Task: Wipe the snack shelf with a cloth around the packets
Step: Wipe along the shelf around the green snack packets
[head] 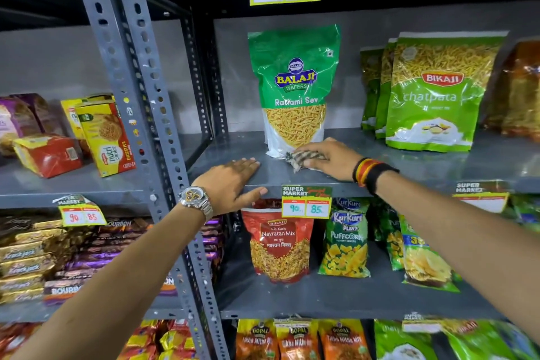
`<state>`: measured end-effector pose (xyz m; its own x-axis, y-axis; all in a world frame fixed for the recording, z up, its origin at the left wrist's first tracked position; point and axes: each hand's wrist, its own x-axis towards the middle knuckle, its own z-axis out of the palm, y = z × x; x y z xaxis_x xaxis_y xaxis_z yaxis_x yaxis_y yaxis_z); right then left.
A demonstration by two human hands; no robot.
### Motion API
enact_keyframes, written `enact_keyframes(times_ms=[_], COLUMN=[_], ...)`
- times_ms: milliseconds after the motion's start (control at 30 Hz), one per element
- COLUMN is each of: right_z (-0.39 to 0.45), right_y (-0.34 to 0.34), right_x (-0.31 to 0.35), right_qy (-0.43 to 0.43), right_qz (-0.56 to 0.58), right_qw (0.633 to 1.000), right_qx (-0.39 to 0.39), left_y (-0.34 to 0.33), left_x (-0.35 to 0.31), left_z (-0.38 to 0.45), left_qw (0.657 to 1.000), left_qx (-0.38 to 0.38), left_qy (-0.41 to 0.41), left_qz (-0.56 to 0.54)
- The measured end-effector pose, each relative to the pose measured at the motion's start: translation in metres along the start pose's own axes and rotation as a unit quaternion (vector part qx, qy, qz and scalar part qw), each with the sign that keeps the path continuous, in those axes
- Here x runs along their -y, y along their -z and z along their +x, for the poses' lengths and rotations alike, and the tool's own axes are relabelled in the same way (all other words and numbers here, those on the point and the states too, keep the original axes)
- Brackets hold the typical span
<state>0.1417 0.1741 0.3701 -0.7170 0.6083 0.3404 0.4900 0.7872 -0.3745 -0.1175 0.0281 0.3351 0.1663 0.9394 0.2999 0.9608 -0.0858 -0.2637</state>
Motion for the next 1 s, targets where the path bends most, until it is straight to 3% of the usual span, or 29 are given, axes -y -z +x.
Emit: enact_keyframes(times_ms=[100, 233, 433, 500, 667, 833, 1000], right_z=[-0.018, -0.049, -0.038, -0.049, -0.085, -0.086, -0.061], right_y=[-0.003, 0.025, 0.027, 0.019, 0.046, 0.087, 0.081], right_x=[-0.006, -0.003, -0.02, -0.013, -0.007, -0.045, -0.079], right_qy=[-0.007, 0.04, -0.03, -0.018, 0.034, -0.021, -0.062], right_qz=[-0.014, 0.049, 0.083, 0.07, 0.102, 0.143, 0.111], right_qw=[1.0, 0.995, 0.996, 0.997, 0.988, 0.989, 0.992], right_qx=[0.007, 0.082, 0.012, 0.008, 0.11, -0.017, -0.004], left_y=[-0.002, -0.003, 0.005, 0.006, 0.014, 0.023, 0.031], left_x=[0.001, 0.002, -0.004, -0.005, -0.006, -0.025, -0.075], left_z=[0.0, 0.0, -0.002, -0.003, -0.005, 0.0, 0.034], left_qw=[1.0, 1.0, 1.0, 1.0, 0.999, 0.999, 0.998], left_qx=[-0.004, -0.012, -0.002, 0.005, 0.026, -0.007, -0.006], left_qy=[-0.002, 0.001, 0.007, 0.014, 0.018, -0.016, -0.05], left_qz=[0.001, -0.002, -0.003, 0.0, -0.023, -0.036, -0.047])
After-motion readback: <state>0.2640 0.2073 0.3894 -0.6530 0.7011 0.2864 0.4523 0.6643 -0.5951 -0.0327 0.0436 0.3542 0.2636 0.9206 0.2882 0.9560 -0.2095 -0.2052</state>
